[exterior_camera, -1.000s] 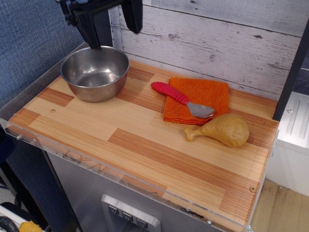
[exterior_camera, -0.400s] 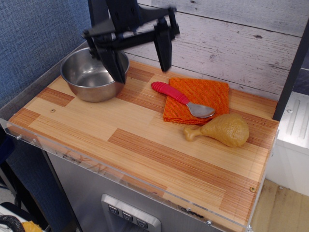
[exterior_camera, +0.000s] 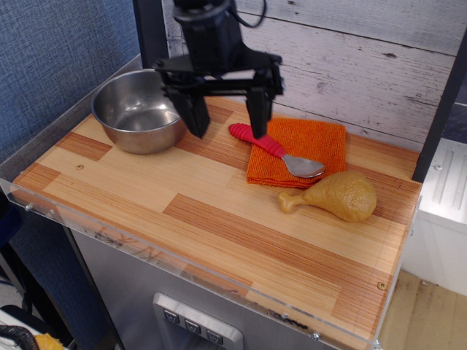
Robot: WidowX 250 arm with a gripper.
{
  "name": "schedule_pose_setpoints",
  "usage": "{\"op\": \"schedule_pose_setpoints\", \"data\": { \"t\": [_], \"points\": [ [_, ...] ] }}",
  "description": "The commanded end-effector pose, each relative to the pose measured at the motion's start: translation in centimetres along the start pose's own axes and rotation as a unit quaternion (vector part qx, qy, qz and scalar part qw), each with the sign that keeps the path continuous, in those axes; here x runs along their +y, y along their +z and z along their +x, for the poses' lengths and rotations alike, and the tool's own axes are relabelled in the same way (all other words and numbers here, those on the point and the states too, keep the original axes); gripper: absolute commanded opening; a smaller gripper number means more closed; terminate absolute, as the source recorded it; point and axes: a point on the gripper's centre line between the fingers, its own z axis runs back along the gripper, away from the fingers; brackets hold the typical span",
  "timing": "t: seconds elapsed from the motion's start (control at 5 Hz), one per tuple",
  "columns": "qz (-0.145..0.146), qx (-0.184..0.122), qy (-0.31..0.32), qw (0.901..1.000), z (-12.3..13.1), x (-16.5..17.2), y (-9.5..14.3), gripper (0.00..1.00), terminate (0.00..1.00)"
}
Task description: Put the chicken piece in the pot
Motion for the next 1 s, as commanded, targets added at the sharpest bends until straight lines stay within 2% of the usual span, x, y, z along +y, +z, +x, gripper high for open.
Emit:
{"op": "schedule_pose_setpoints", "data": {
  "t": [0.0,0.2,0.8],
  "points": [
    [0.006,-0.024,-0.176,0.984,0.5,-2.7,-1.9,1.0,0.0],
    [0.008,-0.03,-0.252,0.9674,0.7,-4.2,-3.3,1.0,0.0],
    [0.026,-0.019,-0.327,0.9446,1.7,-6.4,-8.0,1.0,0.0]
  ]
}}
